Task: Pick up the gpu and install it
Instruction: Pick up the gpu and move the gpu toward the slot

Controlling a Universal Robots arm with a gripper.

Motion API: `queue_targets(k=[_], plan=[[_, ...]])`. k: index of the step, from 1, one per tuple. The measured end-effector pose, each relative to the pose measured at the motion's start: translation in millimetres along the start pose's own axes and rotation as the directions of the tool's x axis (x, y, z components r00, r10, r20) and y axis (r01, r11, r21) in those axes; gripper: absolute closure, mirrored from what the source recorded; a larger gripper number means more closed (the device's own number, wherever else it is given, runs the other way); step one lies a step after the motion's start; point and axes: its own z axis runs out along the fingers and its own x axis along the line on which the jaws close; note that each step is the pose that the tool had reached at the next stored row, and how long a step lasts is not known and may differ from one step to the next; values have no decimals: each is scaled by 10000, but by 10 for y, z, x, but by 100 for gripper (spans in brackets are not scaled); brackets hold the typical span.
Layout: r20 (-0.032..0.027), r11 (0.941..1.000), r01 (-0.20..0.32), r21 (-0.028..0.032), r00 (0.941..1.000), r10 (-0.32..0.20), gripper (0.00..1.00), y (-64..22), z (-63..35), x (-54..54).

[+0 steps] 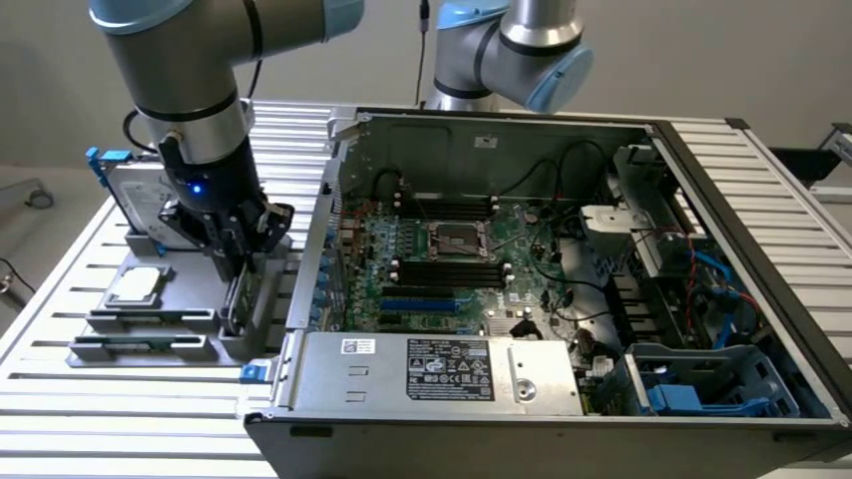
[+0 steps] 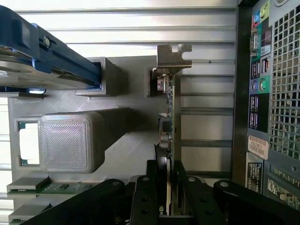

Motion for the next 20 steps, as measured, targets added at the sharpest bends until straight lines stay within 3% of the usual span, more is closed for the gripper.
queue_targets(k=[4,20], plan=[[-1,10000,0,-16,10000,0,74,5,-113,6],[-2,10000,-18,-16,10000,18,74,69,-839,46]])
